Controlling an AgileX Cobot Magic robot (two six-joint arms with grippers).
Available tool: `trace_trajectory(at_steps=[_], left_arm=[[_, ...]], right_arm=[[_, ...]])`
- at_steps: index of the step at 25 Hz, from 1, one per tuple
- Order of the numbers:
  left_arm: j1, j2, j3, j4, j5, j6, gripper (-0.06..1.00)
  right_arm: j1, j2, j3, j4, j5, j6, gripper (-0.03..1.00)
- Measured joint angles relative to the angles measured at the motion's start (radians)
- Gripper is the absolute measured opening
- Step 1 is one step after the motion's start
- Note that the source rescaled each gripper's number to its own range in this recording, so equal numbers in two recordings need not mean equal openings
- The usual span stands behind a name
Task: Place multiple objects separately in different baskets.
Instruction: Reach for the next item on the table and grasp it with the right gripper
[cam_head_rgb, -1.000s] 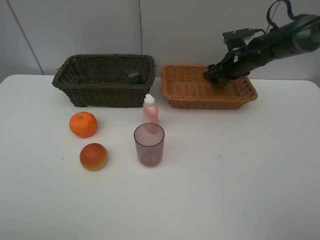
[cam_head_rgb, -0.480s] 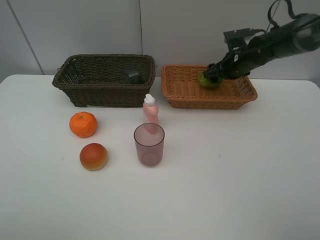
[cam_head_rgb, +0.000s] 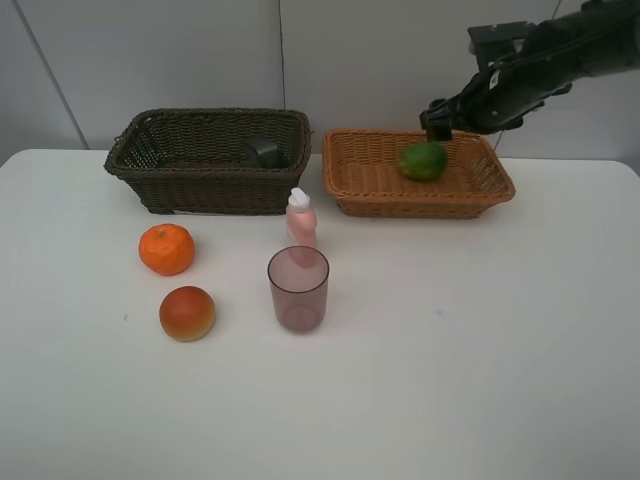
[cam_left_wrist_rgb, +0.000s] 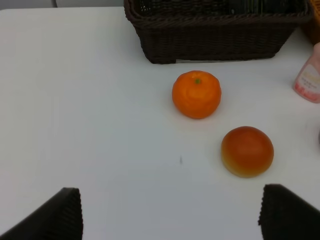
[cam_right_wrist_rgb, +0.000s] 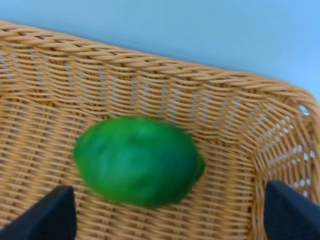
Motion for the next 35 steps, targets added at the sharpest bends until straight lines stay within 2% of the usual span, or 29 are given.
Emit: trace_trajectory(at_steps=[6,14,23,30,35], left_arm=[[0.000,0.000,0.000,0.000,0.000,0.000,0.92],[0.000,0.000,0.000,0.000,0.000,0.000,0.92],[0.000,0.000,0.000,0.000,0.000,0.000,0.92],[0.000,0.000,0.000,0.000,0.000,0.000,0.92],[0.000,0.000,0.000,0.000,0.000,0.000,0.92]], right_arm=[[0.015,-0.093,0.000,0.001,0.075,0.000,0.78],[0.074,-0.169,0.000,0.024,0.230,0.000,0.78],[0.202,-0.194,0.000,0.059,0.375,-0.059,0.78],[0.350,-0.194,0.000,0.080,0.403,-0.064,0.78],[0.418,-0.194,-0.018,0.129,0.409,-0.066,0.78]])
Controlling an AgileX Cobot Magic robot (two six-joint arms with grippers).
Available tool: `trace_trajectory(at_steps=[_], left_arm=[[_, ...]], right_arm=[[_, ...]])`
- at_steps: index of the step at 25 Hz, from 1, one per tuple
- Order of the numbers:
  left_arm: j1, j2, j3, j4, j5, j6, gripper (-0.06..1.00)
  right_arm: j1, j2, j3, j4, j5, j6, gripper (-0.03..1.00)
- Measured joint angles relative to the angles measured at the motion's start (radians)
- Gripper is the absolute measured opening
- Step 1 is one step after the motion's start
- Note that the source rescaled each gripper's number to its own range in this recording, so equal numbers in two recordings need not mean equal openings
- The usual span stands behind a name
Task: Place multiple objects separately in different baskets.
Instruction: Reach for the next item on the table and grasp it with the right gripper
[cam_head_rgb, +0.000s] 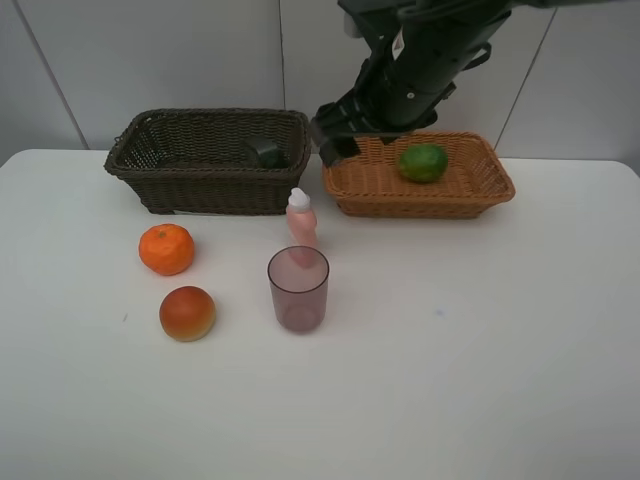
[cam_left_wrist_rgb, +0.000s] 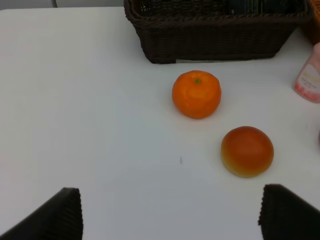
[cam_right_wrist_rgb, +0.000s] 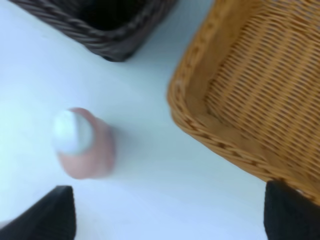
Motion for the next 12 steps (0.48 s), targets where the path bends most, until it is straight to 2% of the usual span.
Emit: trace_trajectory(at_steps=[4,12], left_arm=[[0.000,0.000,0.000,0.000,0.000,0.000,0.92],[0.000,0.000,0.000,0.000,0.000,0.000,0.92]], right_arm=[[0.036,0.009,-0.044,0.022,0.007,0.000,0.78],[0.058,0.110,-0.149,0.026,0.093,0.011,0.78]])
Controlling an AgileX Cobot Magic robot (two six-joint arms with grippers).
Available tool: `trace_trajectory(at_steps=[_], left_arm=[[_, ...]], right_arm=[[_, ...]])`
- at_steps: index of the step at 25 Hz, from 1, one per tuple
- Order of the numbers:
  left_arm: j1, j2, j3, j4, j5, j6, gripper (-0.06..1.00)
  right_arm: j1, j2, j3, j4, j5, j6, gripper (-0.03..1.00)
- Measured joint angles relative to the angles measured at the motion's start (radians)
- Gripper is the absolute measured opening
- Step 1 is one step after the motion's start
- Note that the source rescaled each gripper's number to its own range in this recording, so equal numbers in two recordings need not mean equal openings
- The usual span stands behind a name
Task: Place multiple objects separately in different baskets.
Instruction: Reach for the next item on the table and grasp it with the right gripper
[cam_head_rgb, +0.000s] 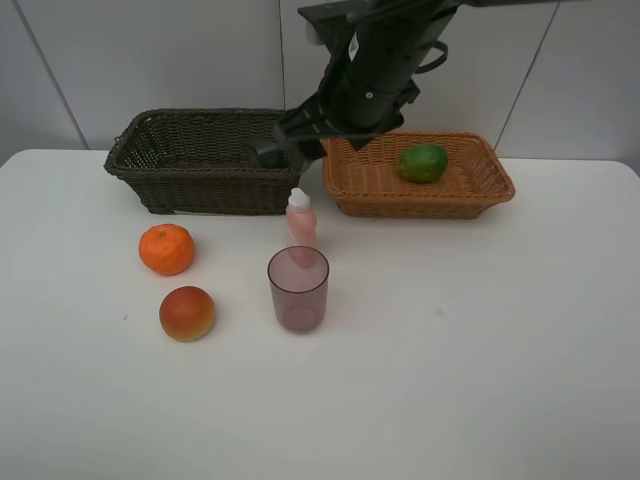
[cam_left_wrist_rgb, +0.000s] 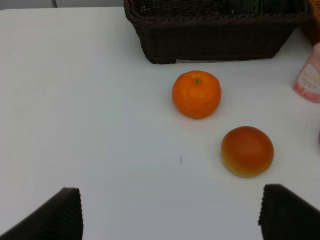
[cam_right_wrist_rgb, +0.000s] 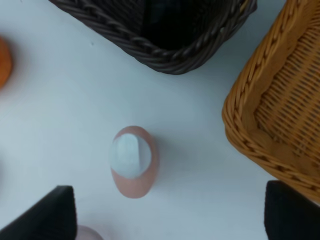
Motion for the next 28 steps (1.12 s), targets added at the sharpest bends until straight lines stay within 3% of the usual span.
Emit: trace_trajectory(at_steps=[8,28], left_arm=[[0.000,0.000,0.000,0.000,0.000,0.000,0.92],[0.000,0.000,0.000,0.000,0.000,0.000,0.92]], right_arm=[[0.058,0.054,-0.019,0.011,0.049,0.007,0.78],[0.070,0.150,-0.030,-0.053,-0.025,0.010,0.78]])
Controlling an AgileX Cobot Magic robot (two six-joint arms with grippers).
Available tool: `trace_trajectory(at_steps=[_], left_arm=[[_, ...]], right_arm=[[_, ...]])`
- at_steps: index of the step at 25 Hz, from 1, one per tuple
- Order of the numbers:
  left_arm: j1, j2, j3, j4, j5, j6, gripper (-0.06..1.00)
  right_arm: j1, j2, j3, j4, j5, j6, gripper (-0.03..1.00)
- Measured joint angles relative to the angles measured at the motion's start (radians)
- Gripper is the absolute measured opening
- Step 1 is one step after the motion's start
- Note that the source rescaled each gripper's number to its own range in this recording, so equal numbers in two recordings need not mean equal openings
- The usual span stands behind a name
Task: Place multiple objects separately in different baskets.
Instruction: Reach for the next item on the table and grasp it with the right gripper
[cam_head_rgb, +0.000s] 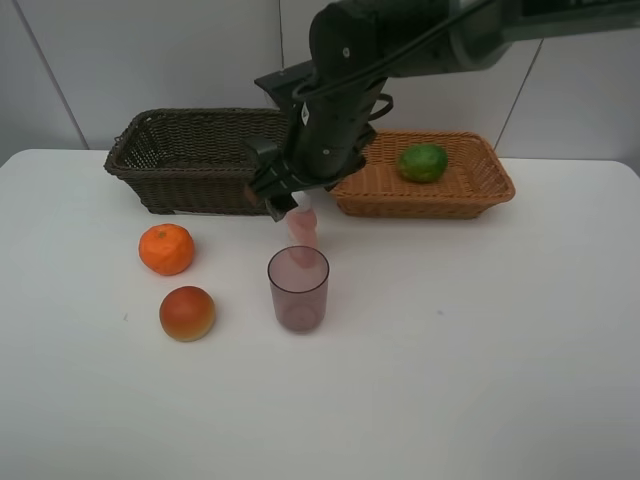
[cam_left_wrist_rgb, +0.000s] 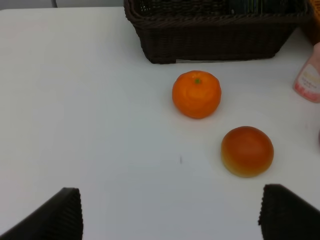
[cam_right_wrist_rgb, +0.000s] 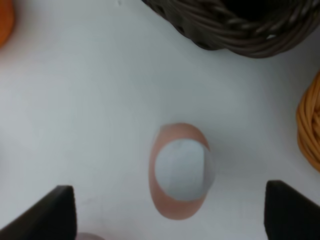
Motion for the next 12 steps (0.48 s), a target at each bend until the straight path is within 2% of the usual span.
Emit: trace_trajectory(at_steps=[12], left_arm=[[0.000,0.000,0.000,0.000,0.000,0.000,0.92]], right_arm=[[-0.009,0.055,0.000,-0.030,-0.040,0.000,0.78]])
